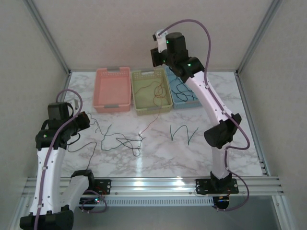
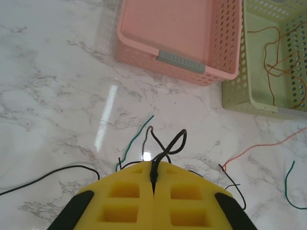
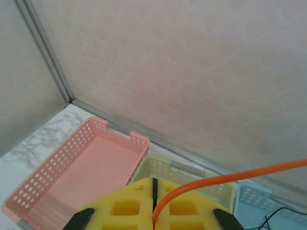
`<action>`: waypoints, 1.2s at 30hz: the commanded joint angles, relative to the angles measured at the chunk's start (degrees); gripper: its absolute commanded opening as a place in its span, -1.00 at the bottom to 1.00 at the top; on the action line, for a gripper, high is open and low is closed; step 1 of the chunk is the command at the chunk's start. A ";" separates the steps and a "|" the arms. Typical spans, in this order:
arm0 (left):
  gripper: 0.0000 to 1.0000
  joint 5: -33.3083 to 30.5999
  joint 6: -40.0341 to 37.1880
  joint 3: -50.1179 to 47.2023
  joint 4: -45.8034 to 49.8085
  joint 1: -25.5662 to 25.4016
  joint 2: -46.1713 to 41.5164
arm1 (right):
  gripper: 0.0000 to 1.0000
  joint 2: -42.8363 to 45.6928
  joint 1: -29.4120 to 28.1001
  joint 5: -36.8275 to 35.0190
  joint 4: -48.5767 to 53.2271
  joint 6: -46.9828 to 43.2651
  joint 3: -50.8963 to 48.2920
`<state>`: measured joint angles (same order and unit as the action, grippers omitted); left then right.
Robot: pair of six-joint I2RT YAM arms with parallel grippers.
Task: Untangle the cables
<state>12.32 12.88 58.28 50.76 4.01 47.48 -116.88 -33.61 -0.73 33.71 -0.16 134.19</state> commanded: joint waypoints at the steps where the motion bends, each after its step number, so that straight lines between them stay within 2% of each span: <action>1: -1.00 3.55 1.62 -0.54 -0.47 0.65 -0.73 | -1.00 -7.43 0.12 -0.89 6.08 2.06 1.91; 9: -1.00 3.84 1.00 -1.00 -0.03 0.63 -1.06 | -1.00 -19.06 0.12 0.49 11.46 4.67 6.87; 10: -1.00 3.91 1.00 -1.21 -0.12 0.61 -1.08 | -0.95 -19.68 0.07 1.03 11.87 4.90 6.87; 12: -1.00 3.96 1.00 -1.42 -0.23 0.63 -1.08 | -0.69 -20.59 0.05 2.11 13.32 5.20 7.24; 15: -1.00 4.11 0.91 -1.41 -0.27 0.65 -0.95 | -0.08 -20.88 0.12 1.95 15.99 5.51 8.09; 17: -1.00 4.12 0.91 -1.41 -0.30 0.62 -1.04 | 0.23 -20.46 -0.02 1.48 17.83 5.40 8.76; 20: -1.00 4.10 0.91 -1.42 -0.24 0.60 -1.06 | 0.30 -19.66 -0.16 1.51 21.90 4.08 10.75; 22: -1.00 4.10 0.91 -1.42 -0.30 0.57 -1.08 | 0.46 -17.84 -0.16 1.56 22.42 3.62 9.60; 24: -1.00 4.11 0.91 -1.42 -0.30 0.58 -1.08 | 0.47 -15.49 -0.15 2.06 22.93 3.34 7.80; 28: -1.00 4.20 0.91 -1.33 -0.29 0.58 -1.17 | 0.44 -7.79 -0.84 5.96 20.52 2.55 -2.82; 31: -1.00 4.25 0.91 -1.33 -0.29 0.61 -1.04 | 0.43 0.73 -2.02 6.08 16.62 6.37 -16.23; 36: -1.00 4.21 0.80 -1.75 -0.65 0.57 -1.21 | 0.40 15.04 -4.66 6.01 2.01 24.33 -43.68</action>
<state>15.22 13.50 57.52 50.59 4.01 47.13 -106.56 -36.47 4.19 44.53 12.05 100.66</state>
